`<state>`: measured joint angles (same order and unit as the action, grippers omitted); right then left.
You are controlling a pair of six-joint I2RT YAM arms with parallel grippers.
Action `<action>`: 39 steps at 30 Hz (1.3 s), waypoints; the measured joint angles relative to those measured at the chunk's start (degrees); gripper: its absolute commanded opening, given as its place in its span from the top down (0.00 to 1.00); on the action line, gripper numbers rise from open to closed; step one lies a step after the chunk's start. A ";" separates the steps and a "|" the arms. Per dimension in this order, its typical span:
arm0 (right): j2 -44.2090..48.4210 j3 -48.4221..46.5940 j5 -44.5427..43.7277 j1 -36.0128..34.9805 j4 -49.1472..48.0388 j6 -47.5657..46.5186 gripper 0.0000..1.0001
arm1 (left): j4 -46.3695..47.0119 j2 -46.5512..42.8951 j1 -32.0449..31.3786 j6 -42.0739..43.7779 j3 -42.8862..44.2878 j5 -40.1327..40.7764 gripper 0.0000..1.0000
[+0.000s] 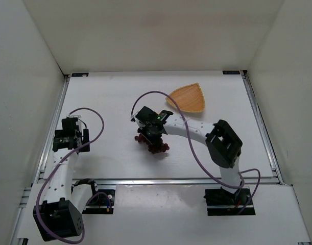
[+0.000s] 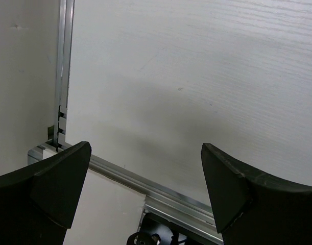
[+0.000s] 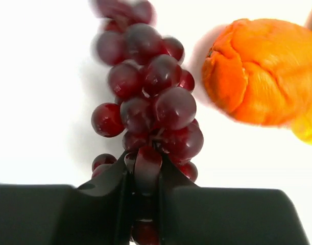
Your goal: Place and organize the fake fruits in the fruit bowl
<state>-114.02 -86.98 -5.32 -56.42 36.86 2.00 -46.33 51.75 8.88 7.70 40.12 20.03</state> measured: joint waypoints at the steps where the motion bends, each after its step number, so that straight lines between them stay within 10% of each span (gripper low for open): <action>1: 1.38 0.37 0.79 0.00 0.28 0.37 0.90 | -0.02 0.24 0.00 0.00 0.00 0.00 0.00; 11: 19.91 -1.92 8.79 14.05 0.87 5.81 0.93 | -1.77 7.06 -3.80 0.92 4.92 -1.90 0.00; 20: 1.42 -24.83 0.76 35.21 0.70 8.39 0.91 | -3.37 22.62 -23.63 5.16 24.28 -1.77 0.00; 26: -15.39 -35.52 -2.97 39.87 1.20 10.16 0.66 | -5.22 38.07 -35.56 4.31 37.90 -3.28 0.00; 32: -19.39 -35.91 -3.17 42.21 3.08 11.82 0.02 | -8.76 52.39 -40.19 2.36 52.41 -9.55 0.00; 39: -15.26 -32.48 1.03 43.60 1.86 10.99 0.00 | -9.66 59.47 -48.33 4.90 56.83 -10.47 0.00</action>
<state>-129.27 -119.46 -4.29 -12.82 38.72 12.99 -55.99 111.22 -39.44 12.60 96.95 9.56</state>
